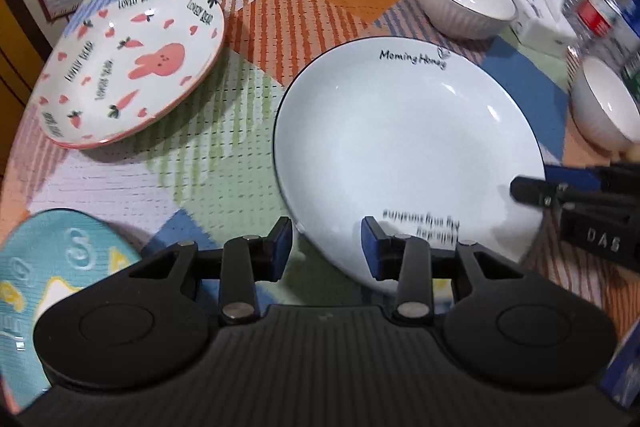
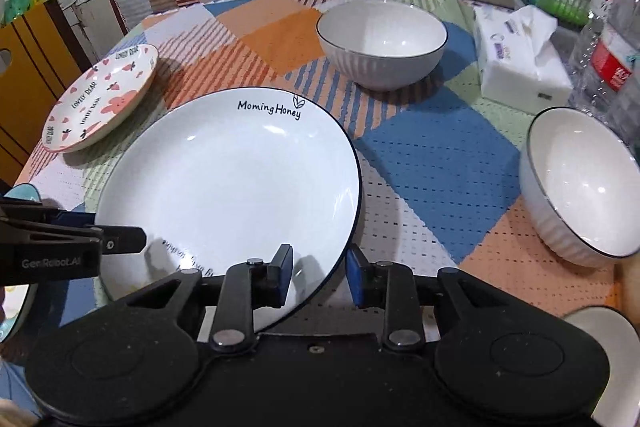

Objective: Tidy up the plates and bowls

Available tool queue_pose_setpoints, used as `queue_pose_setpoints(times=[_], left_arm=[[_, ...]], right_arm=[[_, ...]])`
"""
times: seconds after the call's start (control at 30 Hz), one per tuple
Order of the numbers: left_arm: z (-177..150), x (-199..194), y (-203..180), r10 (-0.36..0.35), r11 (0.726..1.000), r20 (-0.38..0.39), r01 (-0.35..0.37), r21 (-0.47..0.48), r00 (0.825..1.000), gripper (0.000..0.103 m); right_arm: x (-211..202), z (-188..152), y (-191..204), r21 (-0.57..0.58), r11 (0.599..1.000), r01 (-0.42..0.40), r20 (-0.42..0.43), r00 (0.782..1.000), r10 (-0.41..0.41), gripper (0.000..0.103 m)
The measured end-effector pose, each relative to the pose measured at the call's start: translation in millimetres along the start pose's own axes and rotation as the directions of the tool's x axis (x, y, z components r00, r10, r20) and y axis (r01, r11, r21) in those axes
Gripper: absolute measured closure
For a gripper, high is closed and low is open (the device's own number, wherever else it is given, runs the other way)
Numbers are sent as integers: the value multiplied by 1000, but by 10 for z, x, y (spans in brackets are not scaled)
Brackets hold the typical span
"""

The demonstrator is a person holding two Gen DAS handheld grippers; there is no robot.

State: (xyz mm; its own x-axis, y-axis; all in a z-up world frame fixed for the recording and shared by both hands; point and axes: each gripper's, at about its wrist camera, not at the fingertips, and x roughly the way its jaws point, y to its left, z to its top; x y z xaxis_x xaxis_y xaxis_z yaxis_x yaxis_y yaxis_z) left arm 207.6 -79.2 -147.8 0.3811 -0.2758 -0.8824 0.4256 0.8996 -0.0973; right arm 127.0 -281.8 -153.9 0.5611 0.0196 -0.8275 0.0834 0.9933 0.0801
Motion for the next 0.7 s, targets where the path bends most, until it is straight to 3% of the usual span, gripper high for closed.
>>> queue_pose_setpoints(times=[0.2,0.47,0.53,0.7], left_arm=[[-115,-370,48,-16,999,-30,17,38,999,66],[-386,-897,193,-13,995,-38,17,96,999,66],[-476,-1037,309,0,995,-40,4,98,999,66],[-662,-1335,646,20,995,-37,-16,103,999,65]], right_arm=[[-274,-94,82,-2,997,-74,-11,997,74,64],[-811,-98,446,-148,976,-158,30,986,164,52],[-942,-81,550,-194,966,-170,37,983,181,44],[-1177,-74,791,-283,935,-216,26,972,232,40]])
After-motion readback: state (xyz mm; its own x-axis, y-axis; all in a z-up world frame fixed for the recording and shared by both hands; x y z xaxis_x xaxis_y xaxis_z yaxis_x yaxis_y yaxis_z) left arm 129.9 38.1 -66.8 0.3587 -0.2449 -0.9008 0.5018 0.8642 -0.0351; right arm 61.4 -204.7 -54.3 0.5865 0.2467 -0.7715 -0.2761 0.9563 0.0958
